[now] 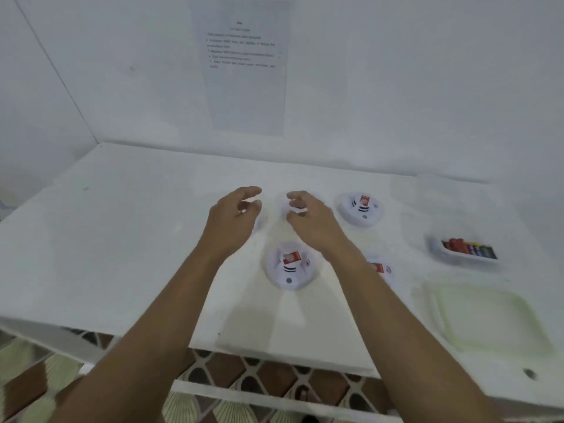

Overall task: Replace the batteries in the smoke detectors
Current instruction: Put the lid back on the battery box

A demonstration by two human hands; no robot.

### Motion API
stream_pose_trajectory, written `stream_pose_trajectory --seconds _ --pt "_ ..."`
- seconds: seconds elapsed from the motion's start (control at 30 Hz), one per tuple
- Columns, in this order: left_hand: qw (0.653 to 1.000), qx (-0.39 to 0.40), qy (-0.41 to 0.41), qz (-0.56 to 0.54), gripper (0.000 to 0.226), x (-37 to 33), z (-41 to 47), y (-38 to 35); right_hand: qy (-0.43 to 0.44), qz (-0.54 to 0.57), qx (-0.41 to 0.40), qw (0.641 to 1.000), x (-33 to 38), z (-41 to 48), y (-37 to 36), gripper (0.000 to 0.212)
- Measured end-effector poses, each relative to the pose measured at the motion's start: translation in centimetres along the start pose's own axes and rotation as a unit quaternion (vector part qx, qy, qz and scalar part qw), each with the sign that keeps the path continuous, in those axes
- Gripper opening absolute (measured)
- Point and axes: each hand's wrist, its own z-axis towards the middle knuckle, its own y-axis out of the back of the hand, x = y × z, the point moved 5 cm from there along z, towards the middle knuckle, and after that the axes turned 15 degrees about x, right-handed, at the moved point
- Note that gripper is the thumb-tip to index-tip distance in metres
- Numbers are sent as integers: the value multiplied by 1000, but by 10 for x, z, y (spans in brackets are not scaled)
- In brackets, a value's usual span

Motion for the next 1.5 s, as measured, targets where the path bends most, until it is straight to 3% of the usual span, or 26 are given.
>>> stream_pose_trajectory --seconds 0.23,0.43,0.6,0.77,0.83,0.93,1.03,1.17,1.3,1.5 --pt "991 111 -69 -19 27 -60 -28 -93 -26 48 -104 993 -48 -105 67 36" --pt "969 211 -114 64 22 -92 -49 -195 -68 20 -141 987 -113 -179 122 28" --pt "949 279 -69 131 34 -102 -60 -284 -121 -50 -160 978 -172 -228 171 24" --pt "967 189 34 167 54 -99 -65 -331 -221 -211 -162 938 -235 -266 213 39" --pt "972 153 48 170 52 -97 -65 -337 -239 -209 -148 937 -255 -278 221 45" --pt "976 120 71 167 45 -93 -66 -342 -209 -168 -125 955 -272 -286 226 50" --pt "979 88 82 164 53 -95 -65 -343 -196 -174 -111 959 -274 -286 233 60" --pt "977 62 109 172 59 -105 -67 -343 -177 -208 -132 953 -273 -286 239 50" --pt "980 28 106 164 43 -120 -74 -340 -145 -235 -163 947 -268 -284 239 44" --pt "989 -39 64 125 24 -153 -78 -324 -47 -73 -207 975 -251 -283 247 34"
